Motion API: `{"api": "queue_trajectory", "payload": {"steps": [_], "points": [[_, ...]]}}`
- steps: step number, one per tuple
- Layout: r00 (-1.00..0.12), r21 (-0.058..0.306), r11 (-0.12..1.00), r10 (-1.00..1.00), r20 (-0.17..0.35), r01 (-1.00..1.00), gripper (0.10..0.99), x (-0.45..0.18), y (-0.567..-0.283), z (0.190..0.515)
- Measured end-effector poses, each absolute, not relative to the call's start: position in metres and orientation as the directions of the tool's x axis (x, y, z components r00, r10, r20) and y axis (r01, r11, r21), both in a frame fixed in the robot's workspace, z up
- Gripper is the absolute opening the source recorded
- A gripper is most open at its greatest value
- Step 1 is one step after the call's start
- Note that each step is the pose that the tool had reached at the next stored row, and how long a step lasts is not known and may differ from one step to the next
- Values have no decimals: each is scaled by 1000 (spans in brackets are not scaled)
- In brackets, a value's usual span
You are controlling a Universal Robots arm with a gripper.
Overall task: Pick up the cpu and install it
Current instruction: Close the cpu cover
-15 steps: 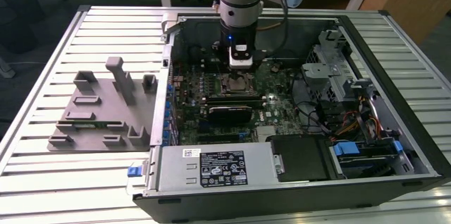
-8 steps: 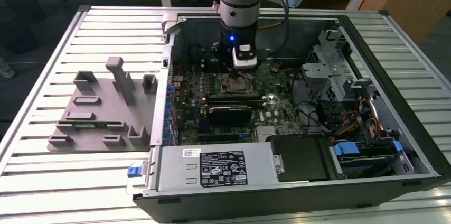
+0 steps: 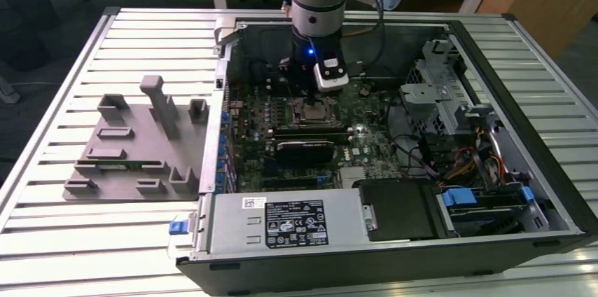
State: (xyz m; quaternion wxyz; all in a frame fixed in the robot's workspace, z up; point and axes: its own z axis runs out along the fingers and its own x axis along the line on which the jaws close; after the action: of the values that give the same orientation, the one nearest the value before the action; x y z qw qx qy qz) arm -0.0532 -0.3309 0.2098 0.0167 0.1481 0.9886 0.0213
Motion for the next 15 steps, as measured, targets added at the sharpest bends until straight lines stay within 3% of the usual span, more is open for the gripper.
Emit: {"api": "queue_trajectory", "payload": {"steps": [15], "points": [[-994,47,993,109,-27,107,106,-53,-331,209]]}}
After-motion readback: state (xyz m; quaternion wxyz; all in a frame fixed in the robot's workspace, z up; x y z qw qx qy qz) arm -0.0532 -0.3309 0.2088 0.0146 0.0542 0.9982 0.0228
